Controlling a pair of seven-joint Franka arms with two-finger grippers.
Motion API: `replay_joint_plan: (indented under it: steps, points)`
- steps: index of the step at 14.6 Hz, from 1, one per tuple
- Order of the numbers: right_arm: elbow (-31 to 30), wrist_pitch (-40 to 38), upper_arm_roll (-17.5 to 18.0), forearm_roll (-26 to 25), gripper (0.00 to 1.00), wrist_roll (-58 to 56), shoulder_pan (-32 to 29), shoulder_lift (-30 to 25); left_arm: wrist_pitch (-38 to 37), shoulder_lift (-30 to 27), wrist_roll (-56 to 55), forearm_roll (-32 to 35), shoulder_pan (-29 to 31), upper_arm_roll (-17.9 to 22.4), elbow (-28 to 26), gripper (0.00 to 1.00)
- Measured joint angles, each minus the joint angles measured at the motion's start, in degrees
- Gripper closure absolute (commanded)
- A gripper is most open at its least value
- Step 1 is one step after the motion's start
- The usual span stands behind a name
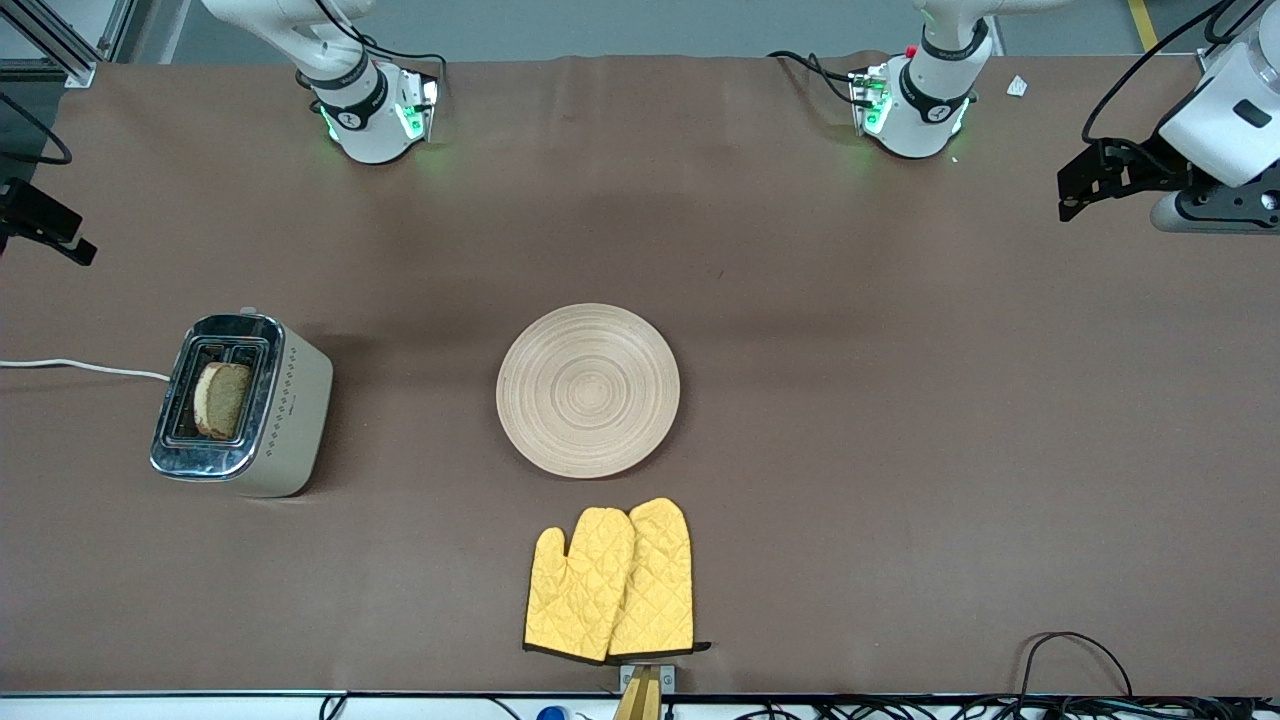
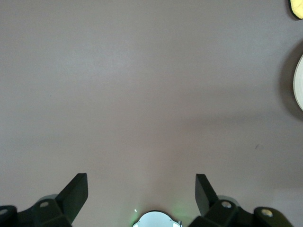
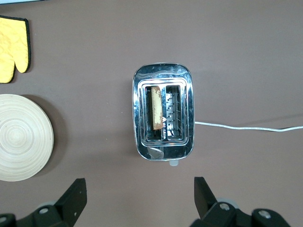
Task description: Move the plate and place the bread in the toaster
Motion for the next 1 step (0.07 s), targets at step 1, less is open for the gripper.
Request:
replay_joint_plan:
  steps: [1]
  points:
    - [0.00,-0.19,0.00,0.01,0.00,0.55,0.00,0.00,0.00,0.03,0.00,0.00,0.00,0.00,0.00,0.00]
